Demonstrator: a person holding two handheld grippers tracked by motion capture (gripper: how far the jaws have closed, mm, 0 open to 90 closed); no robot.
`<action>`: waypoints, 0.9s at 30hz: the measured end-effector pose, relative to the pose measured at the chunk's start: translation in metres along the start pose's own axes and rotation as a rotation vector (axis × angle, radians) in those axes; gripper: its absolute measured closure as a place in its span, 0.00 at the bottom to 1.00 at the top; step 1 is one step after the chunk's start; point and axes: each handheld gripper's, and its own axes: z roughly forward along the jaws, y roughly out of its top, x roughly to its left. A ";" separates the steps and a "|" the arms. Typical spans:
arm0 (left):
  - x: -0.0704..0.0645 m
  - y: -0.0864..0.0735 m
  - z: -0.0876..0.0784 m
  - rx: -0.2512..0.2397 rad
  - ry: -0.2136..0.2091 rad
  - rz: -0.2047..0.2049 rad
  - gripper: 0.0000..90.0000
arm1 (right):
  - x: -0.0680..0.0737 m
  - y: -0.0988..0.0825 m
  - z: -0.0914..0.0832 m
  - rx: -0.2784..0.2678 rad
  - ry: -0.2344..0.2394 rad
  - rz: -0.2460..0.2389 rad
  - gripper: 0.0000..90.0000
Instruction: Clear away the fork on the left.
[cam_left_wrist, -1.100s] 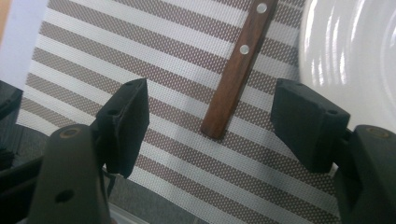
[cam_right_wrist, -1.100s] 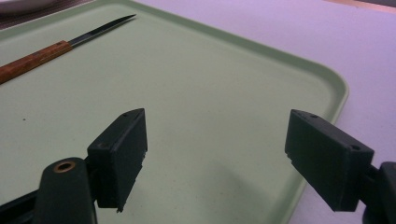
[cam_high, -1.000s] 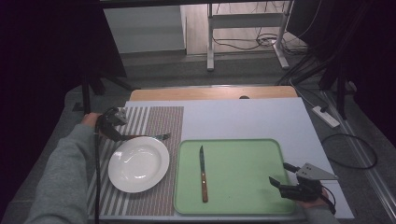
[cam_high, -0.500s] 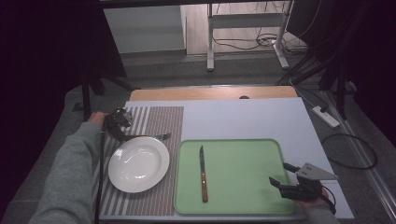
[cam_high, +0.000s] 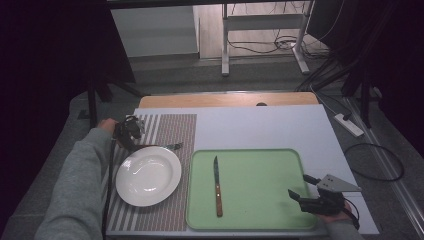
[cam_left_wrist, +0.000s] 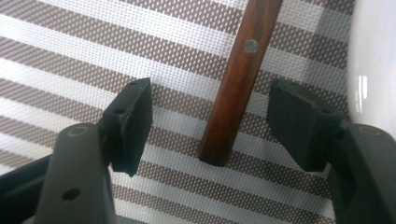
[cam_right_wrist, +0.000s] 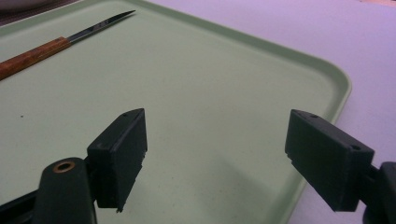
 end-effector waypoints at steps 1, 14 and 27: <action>0.000 0.000 0.000 0.000 0.000 0.000 0.39 | 0.000 0.000 0.000 0.000 0.000 0.000 0.24; 0.005 0.003 0.000 0.001 -0.081 0.061 0.51 | 0.000 0.000 0.001 0.006 0.004 -0.001 0.24; -0.001 0.009 -0.002 0.042 -0.077 0.117 0.80 | 0.000 0.000 0.000 0.003 0.006 -0.002 0.24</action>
